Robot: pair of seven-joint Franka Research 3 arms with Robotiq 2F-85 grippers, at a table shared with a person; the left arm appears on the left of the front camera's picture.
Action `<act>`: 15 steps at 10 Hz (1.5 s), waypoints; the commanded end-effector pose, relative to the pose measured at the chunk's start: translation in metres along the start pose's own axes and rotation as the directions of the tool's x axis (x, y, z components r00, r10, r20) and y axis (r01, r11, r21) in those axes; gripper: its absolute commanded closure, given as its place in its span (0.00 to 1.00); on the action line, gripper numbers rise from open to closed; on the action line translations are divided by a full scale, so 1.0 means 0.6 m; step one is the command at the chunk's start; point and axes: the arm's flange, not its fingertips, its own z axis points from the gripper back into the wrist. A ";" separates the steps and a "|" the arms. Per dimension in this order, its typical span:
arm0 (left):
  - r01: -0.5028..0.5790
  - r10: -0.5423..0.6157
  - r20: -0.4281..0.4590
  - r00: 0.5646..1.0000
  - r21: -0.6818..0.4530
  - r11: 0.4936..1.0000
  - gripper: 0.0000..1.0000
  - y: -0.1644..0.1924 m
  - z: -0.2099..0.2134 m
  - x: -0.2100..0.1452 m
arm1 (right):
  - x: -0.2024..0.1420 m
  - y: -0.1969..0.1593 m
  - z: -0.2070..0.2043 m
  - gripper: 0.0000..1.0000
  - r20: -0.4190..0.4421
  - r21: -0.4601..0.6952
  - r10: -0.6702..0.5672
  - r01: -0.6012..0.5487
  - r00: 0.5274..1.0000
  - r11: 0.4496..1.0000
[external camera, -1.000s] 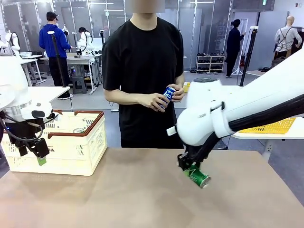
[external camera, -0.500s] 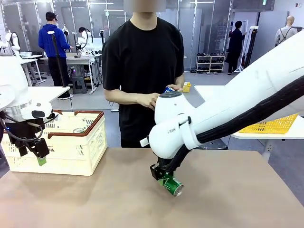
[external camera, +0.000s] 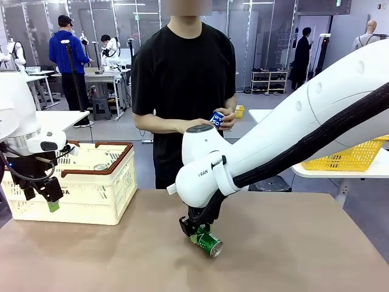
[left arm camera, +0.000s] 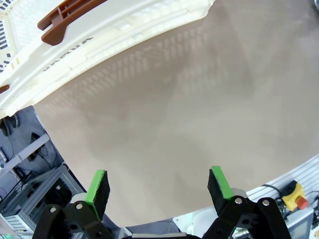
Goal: Place the drinks into the Shopping basket.
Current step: Pick up one drink and place it into the Shopping basket.
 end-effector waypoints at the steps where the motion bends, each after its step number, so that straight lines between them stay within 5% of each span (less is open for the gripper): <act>1: -0.001 0.001 -0.006 1.000 0.014 1.000 0.00 -0.003 0.000 -0.007 | 0.016 0.006 -0.003 1.00 -0.021 -0.046 -0.043 0.042 0.999 0.998; 4: -0.001 0.001 -0.006 1.000 0.014 1.000 0.00 -0.003 0.000 -0.007 | 0.019 0.010 -0.011 1.00 -0.027 -0.052 -0.039 0.037 0.999 0.998; 5: -0.001 0.001 -0.006 1.000 0.014 1.000 0.00 -0.003 0.000 -0.007 | 0.020 0.011 -0.014 0.32 -0.024 -0.054 -0.040 0.039 0.999 0.998; 8: -0.001 0.001 -0.006 1.000 0.014 1.000 0.00 -0.003 0.000 -0.007 | 0.019 0.011 -0.013 0.03 0.018 -0.060 -0.030 0.031 0.999 0.998; 11: -0.001 0.001 -0.006 1.000 0.014 1.000 0.00 -0.003 0.000 -0.007 | -0.013 0.001 0.027 0.07 0.047 -0.119 0.000 0.006 0.999 0.993; 15: -0.001 0.001 -0.006 1.000 0.014 1.000 0.00 -0.003 0.000 -0.007 | -0.155 -0.134 0.123 0.07 0.122 -0.121 0.057 -0.042 0.991 0.992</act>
